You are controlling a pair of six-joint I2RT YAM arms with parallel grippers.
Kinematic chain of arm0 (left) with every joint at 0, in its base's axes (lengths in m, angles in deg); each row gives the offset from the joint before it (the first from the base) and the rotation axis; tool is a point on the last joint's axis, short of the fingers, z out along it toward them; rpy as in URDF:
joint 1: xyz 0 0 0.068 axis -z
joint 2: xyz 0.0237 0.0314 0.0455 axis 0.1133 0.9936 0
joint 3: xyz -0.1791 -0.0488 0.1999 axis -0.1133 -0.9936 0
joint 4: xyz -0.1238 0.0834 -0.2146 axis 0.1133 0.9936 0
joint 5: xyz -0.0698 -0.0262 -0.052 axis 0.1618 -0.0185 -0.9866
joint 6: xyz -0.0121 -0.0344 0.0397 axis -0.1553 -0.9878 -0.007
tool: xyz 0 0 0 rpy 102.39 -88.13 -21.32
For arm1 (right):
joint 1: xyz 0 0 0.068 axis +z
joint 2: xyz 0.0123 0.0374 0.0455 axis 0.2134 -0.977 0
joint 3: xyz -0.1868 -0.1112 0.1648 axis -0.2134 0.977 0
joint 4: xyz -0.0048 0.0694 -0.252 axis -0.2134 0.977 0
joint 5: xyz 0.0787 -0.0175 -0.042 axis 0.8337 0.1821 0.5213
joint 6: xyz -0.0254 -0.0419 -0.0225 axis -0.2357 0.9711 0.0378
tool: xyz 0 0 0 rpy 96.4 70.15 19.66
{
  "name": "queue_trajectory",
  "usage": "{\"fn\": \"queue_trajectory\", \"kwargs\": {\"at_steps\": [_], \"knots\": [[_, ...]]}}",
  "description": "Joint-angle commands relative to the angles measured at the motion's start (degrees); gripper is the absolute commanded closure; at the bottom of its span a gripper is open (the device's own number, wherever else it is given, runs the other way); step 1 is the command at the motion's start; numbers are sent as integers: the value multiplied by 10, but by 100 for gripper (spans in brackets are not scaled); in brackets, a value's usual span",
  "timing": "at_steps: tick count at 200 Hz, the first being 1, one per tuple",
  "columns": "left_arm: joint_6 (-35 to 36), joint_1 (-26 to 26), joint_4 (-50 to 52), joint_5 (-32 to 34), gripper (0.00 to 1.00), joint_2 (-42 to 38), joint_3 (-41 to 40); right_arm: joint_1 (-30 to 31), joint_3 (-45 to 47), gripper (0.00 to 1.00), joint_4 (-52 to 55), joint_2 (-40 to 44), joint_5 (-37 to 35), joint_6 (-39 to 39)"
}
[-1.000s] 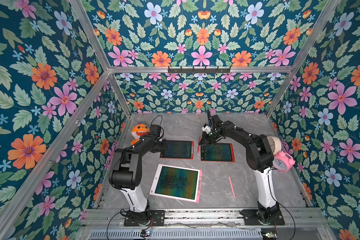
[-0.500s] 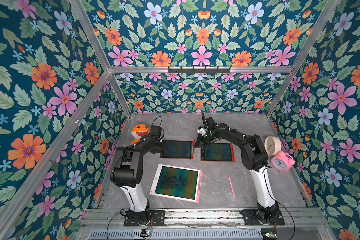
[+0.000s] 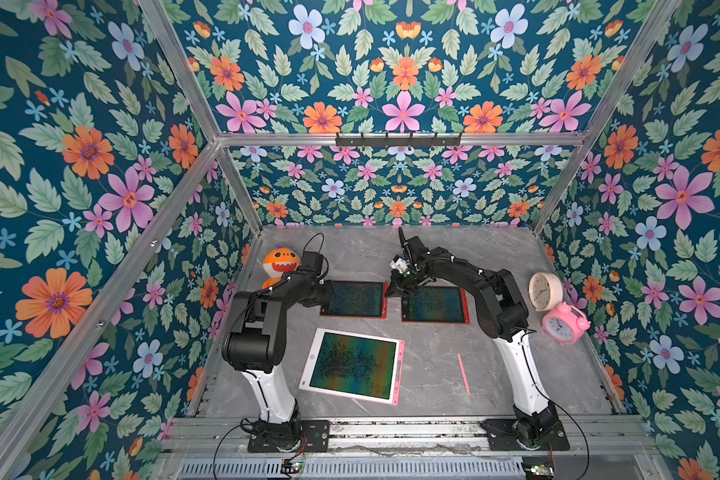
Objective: Place the stylus back onto the writing tablet
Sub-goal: Place the stylus on the writing tablet.
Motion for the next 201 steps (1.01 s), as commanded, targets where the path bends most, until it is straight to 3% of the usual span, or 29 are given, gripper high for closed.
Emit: {"fn": "queue_trajectory", "kwargs": {"at_steps": [1, 112, 201], "knots": [[-3, -2, 0, 2, 100, 2, 3, 2, -4, 100, 11, -5, 1, 3], [-3, -5, 0, -2, 100, 3, 8, 1, -55, 100, 69, -40, -16, 35], [-7, -11, -23, -9, 100, -16, 0, 1, -57, 96, 78, -15, -41, 34]]}}
